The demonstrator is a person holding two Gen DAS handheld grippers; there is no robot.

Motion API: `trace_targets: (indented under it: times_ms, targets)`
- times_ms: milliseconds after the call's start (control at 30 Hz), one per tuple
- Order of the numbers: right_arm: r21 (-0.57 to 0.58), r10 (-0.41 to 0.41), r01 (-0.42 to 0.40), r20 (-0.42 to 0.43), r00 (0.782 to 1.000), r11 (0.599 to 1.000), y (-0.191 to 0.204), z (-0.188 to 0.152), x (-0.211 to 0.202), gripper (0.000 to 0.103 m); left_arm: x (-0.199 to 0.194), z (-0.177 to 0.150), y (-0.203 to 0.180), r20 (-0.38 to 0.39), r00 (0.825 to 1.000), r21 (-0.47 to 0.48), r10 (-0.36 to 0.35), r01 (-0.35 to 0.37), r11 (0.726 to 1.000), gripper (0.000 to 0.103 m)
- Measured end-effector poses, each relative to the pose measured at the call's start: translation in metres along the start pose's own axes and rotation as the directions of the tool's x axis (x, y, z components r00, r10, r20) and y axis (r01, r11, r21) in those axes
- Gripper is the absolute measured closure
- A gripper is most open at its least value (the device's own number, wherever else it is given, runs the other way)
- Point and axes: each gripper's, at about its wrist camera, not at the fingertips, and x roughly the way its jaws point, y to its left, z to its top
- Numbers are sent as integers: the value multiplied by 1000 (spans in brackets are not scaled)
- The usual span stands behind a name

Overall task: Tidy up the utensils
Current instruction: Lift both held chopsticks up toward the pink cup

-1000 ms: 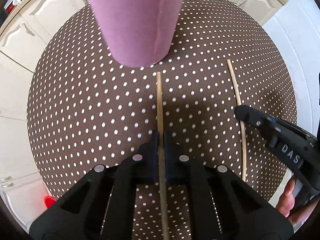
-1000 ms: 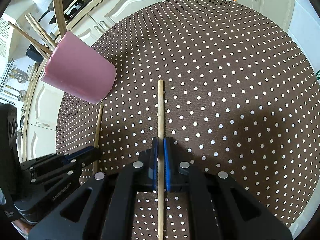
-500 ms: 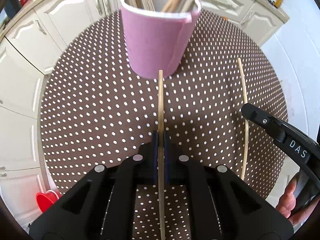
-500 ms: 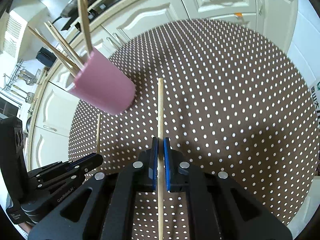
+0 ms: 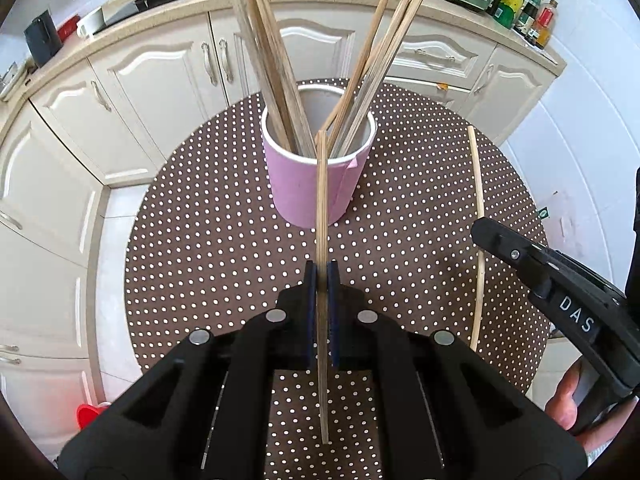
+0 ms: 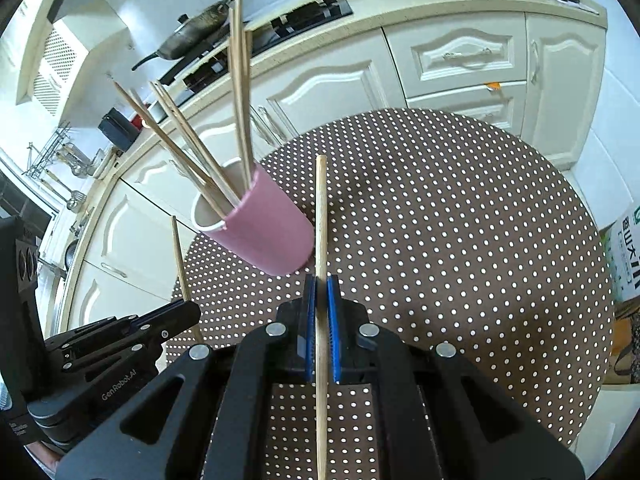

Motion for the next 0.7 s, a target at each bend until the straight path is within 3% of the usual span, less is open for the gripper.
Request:
trace_targets:
  times_ms: [333, 700]
  targets:
    - [-40, 36, -32, 90, 995, 999, 15, 25, -26, 98, -25, 4, -8, 85, 996, -19, 18, -17, 1000, 97]
    - [-93, 94, -75, 215, 972, 993, 45, 63, -48, 98, -74, 25, 0, 233, 972, -42, 29, -20, 999, 97]
